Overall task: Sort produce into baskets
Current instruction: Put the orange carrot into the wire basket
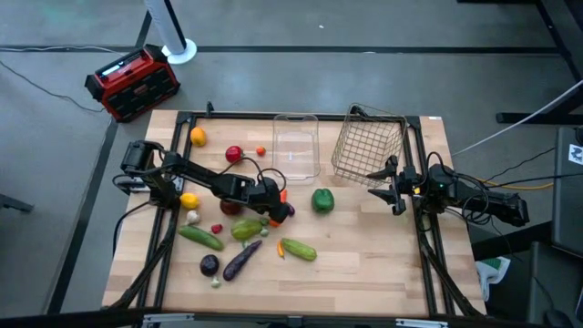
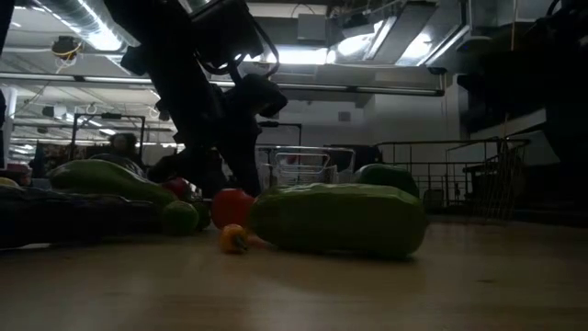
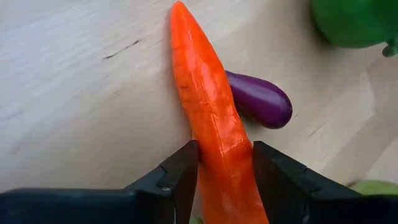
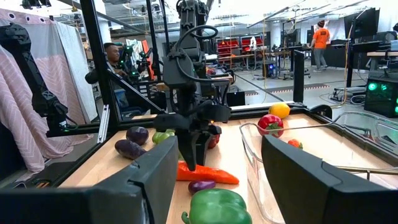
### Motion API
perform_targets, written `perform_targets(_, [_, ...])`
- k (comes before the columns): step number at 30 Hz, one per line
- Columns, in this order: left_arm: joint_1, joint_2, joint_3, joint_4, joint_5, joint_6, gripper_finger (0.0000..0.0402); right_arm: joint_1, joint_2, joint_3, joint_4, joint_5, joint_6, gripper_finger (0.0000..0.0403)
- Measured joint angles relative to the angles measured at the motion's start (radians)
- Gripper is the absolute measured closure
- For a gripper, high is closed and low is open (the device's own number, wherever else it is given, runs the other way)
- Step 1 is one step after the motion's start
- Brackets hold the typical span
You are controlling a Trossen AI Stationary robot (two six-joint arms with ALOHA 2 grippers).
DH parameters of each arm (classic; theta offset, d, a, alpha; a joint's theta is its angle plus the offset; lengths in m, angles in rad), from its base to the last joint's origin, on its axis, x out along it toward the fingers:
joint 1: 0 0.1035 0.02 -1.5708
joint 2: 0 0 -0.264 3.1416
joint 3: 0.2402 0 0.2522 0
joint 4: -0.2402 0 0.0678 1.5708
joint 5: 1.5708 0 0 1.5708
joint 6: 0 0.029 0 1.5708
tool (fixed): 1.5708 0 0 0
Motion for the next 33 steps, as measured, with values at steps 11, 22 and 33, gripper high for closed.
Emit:
perform_targets(11, [0.000, 0.000, -0.001, -0.001, 0.001, 0.073, 0.0216, 0.000, 0.000, 0.000, 0.000, 0.000, 0.000, 0.0173])
perform_targets(22, [-0.001, 0.043, -0.001, 0.003, -0.004, 0.082, 0.0183, 0.000, 0.000, 0.000, 0.000, 0.000, 0.000, 0.0173])
perform_targets(33, [0.003, 0.067, 0.007, -0.005, 0.014, 0.102, 0.0242, 0.000, 0.000, 0.000, 0.000, 0.000, 0.000, 0.0173])
